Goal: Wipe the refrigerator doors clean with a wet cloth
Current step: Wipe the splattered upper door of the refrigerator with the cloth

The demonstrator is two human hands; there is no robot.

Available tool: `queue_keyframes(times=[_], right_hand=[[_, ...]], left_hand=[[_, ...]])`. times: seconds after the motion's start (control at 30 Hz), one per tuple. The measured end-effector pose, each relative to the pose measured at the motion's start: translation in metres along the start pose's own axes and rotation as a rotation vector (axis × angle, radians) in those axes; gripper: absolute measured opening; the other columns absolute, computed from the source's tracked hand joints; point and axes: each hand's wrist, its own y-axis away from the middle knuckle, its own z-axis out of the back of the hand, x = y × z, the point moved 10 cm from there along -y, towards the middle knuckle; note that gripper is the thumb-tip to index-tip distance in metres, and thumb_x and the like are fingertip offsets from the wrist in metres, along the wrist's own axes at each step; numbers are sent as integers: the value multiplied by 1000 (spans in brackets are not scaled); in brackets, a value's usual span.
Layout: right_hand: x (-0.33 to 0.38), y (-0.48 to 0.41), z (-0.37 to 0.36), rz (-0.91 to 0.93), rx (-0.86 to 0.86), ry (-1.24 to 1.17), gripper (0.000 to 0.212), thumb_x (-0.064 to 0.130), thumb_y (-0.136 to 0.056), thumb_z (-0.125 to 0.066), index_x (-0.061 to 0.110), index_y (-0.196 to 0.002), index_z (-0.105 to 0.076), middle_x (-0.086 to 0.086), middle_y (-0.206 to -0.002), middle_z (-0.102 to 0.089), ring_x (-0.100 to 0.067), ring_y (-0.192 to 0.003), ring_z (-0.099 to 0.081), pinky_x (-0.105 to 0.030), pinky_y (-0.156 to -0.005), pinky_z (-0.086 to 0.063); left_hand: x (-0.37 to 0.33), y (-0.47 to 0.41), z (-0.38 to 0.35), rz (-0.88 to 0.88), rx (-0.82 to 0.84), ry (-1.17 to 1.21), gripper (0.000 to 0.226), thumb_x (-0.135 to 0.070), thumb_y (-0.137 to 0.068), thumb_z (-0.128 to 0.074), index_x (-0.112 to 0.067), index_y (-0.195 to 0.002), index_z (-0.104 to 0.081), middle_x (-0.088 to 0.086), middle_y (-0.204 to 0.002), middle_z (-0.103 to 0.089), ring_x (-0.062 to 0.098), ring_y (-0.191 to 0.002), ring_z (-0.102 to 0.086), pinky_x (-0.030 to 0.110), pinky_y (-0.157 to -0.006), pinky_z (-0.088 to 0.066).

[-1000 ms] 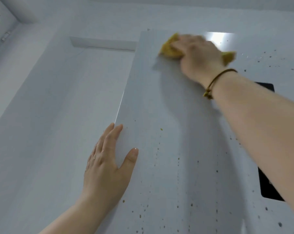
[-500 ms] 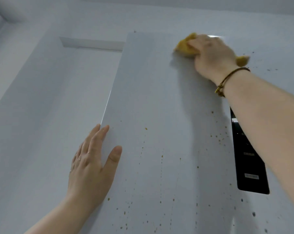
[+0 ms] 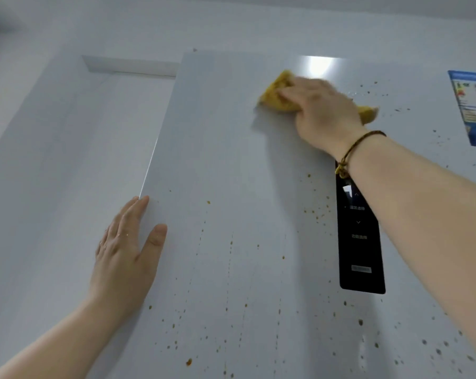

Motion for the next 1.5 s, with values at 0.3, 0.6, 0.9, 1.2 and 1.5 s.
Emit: queue_keyframes(times=[0.3,0.6,0.9,1.2,1.5], right_hand=[[86,71,-31,424,78,9,46,12,-98,-30,25,-142,-32,1,-154,-19,-20,-140,-17,-32,-112,-16],[-71,35,19,-181,-53,21,54,0,-89,-34,22,-139,-36,3,-150,-26,-24,-134,-24,-35,-104,-27],[40,58,-12,520,-112,5,47,10,-80,-33,16,-114,-65,-8,-125,-60,-29,-113,-58,-40,-89,-47],[-131,26,37,-516,-150,69,51,2,-90,-36,17,-138,-35,-10,-143,-34,-34,-128,-31,-45,-102,-32],[-90,17,21,-30,-62,33,54,3,-91,-33,31,-137,-38,10,-149,-28,-17,-137,-24,-37,-107,-25]], left_hand=[[-49,5,-3,-129,-71,-86,60,-44,-85,-38,-21,-140,-34,-3,-149,-28,20,-137,-22,28,-112,-8],[-117,35,-82,-577,234,-428,60,-49,-86,-24,-20,-137,-37,-3,-143,-36,7,-134,-19,23,-108,2],[-115,26,-88,-551,173,-505,62,-51,-94,-13,-14,-116,-57,7,-120,-62,15,-117,-35,35,-102,-15],[-115,29,-87,-620,73,-459,59,-56,-93,-9,-17,-120,-44,5,-124,-59,16,-119,-35,42,-102,-12],[-118,30,-91,-544,58,-508,63,-60,-91,-12,-19,-128,-41,9,-124,-58,17,-118,-32,39,-103,-10]])
